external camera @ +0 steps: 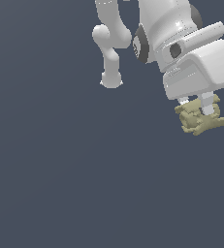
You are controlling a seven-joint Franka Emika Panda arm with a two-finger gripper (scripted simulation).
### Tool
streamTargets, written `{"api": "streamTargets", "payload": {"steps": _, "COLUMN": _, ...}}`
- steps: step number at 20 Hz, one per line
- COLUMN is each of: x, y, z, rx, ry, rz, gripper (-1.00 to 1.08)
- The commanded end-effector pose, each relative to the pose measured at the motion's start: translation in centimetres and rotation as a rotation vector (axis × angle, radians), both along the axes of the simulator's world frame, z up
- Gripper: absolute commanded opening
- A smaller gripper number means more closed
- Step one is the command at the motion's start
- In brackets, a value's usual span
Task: Pick up the object and move it to a goal position.
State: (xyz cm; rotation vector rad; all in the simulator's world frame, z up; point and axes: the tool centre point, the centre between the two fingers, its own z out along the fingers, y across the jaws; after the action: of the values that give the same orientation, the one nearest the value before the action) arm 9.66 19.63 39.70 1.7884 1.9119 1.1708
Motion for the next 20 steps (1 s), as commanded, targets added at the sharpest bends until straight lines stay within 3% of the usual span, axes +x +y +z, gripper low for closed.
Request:
{"api": "streamTargets", "payload": {"steps": 1, "x": -0.3, "y": 0.3, "z": 1.5, "rx": 0.009, "ry": -0.033, "rz": 0.016, "gripper": -1.00}}
{"api": "streamTargets", "payload": {"steps": 20, "x": -3.0, "y": 1.6, "z": 8.8, "rx": 0.064, "ry": -0.197, "rz": 0.098, "gripper": -1.00}}
